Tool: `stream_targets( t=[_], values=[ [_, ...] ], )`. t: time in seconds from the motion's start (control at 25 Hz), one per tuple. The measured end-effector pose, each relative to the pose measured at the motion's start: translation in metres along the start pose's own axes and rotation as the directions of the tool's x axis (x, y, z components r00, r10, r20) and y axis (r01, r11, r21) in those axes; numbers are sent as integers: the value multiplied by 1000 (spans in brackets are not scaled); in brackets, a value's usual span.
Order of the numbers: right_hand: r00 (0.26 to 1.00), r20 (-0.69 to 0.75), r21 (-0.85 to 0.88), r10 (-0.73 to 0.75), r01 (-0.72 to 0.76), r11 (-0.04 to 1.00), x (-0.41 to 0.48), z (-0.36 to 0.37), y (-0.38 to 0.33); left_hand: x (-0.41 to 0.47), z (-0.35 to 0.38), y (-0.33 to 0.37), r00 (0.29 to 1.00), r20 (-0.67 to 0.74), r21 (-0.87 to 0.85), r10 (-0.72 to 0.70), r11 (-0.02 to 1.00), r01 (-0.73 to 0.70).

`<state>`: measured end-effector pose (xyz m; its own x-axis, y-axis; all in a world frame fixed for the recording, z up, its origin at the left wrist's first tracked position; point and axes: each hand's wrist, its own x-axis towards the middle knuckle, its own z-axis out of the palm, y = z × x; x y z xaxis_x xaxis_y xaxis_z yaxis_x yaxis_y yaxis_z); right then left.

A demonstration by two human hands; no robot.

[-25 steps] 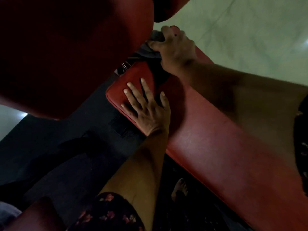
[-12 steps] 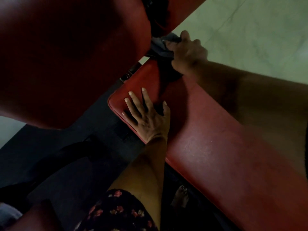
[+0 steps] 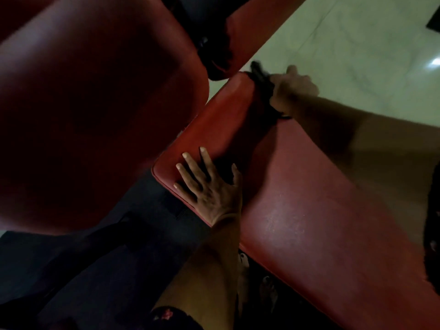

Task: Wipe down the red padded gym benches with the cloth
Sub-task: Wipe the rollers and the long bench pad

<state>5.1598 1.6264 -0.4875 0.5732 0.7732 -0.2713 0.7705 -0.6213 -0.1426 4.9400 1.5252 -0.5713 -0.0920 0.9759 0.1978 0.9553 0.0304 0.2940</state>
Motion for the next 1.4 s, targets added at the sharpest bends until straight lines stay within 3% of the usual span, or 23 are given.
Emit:
stream_targets(
  t=[0.12, 0.24, 0.36, 0.44, 0.52, 0.64, 0.76, 0.92, 1.0, 1.2, 1.28, 1.4],
  values=[
    [993, 28, 130, -118, 114, 985, -5, 4, 12, 0, -1, 2, 998, 8, 10, 64, 998, -64],
    [986, 65, 229, -152, 133, 964, -2, 2, 14, -3, -2, -2, 987, 12, -1, 158, 987, -158],
    [997, 71, 244, -40, 22, 970, -14, 12, 34, 5, -7, 6, 963, -6, 59, 269, 962, -268],
    [994, 52, 244, 94, -104, 964, -32, 20, 44, 15, -9, 19, 890, 23, 42, 456, 889, -457],
    [972, 48, 203, 229, -233, 951, -41, 19, 33, 33, -1, 41, 836, 75, 49, 544, 835, -548],
    [989, 43, 183, 138, -144, 973, -54, 25, 19, 51, 15, 60, 770, 272, 142, 577, 768, -625],
    [999, -30, 162, -24, 29, 986, -69, 35, 63, 45, 18, 63, 775, 282, 90, 566, 788, -609],
    [963, 111, 194, 246, -264, 945, -64, 30, 97, 42, 16, 62, 787, 238, 82, 570, 795, -601],
    [951, 137, 274, 276, -304, 913, -47, 21, 77, 45, 19, 64, 788, 245, 88, 565, 796, -598],
    [999, -13, 423, 42, -33, 906, -57, 25, 56, 44, 21, 62, 784, 235, 106, 574, 787, -608],
    [993, 47, 448, 110, -119, 886, -69, 32, 92, 44, 20, 64, 791, 237, 99, 565, 795, -598],
    [903, 207, 307, 377, -426, 851, -69, 26, 127, 43, 20, 65, 795, 238, 103, 558, 799, -592]
  ],
)
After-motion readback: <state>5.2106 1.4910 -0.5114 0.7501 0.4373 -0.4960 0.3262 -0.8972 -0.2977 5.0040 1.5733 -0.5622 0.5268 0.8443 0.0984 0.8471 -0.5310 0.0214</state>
